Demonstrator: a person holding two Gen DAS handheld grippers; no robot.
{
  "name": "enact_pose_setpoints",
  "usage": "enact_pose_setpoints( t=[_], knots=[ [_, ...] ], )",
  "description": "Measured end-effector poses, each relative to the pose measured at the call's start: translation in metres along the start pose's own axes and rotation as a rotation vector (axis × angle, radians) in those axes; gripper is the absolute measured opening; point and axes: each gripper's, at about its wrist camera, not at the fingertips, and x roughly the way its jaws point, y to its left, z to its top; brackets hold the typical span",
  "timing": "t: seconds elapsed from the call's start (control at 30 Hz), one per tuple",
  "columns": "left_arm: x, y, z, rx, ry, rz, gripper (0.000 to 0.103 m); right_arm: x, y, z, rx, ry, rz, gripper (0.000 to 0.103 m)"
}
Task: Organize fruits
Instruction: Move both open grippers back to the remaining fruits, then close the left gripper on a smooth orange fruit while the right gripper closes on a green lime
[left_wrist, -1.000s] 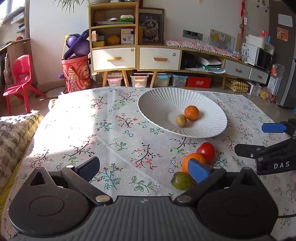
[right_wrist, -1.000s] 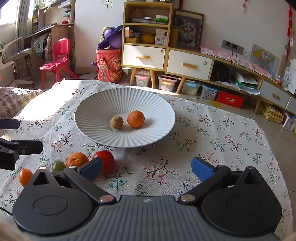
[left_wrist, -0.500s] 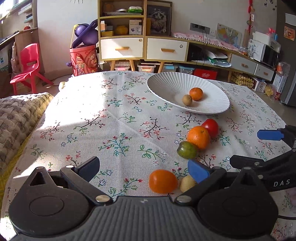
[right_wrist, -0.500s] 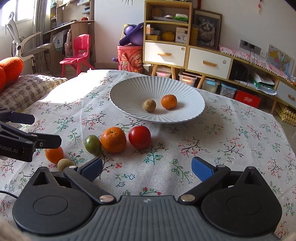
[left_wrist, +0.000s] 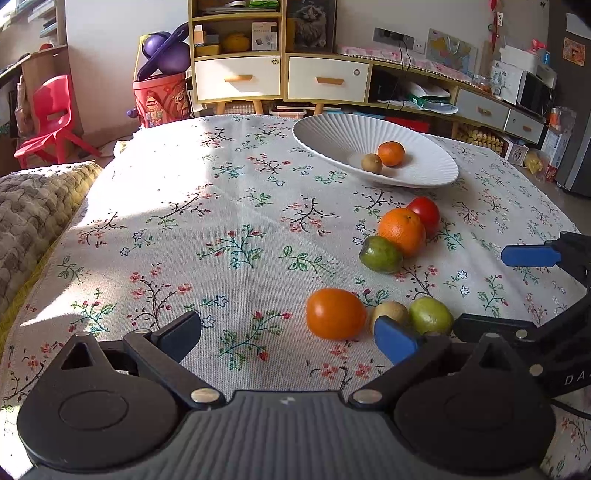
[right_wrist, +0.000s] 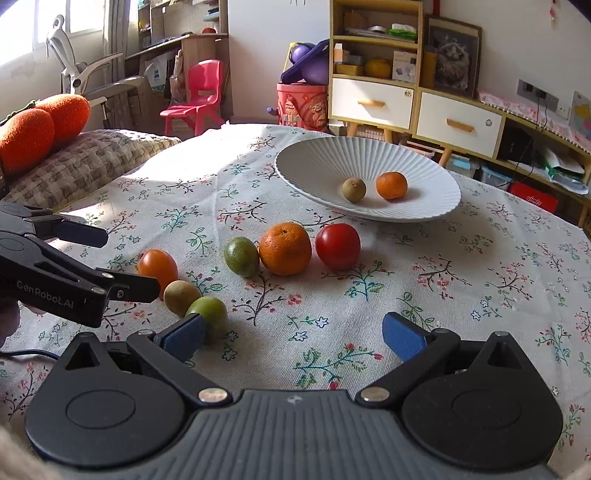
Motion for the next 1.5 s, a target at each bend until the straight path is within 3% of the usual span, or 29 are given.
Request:
enact_pose_setpoints(
  t=[0.17,0.37,0.47,1.0,1.13,1.5],
  knots=[
    [0.002,0.002,0.0,-0.002,0.018,-0.016,0.076,-0.002,0.007,-0.002,0.004,0.008,0.075,0.101],
    [0.006,-0.003,-0.002,0.029,0.022,-0.037,0.062,0.004,0.015,-0.006,-0.017,0.061,0.115,0.075],
    [0.006,-0.004,-0.002,0.032,0.017,-0.052,0.056,0.006,0.018,-0.005,-0.026,0.055,0.113,0.072],
    [0.011,-0.01,0.001,0.039,-0.005,-0.134,0.022,0.008,0.019,-0.003,-0.028,0.051,0.119,0.034],
    [0.011,-0.009,0.001,0.034,-0.005,-0.139,0.02,0.009,0.018,-0.001,-0.029,0.054,0.123,0.024],
    [0.009,-0.01,0.007,0.035,-0.015,-0.138,0.019,0.011,0.013,0.004,-0.008,0.062,0.101,0.024]
  ],
)
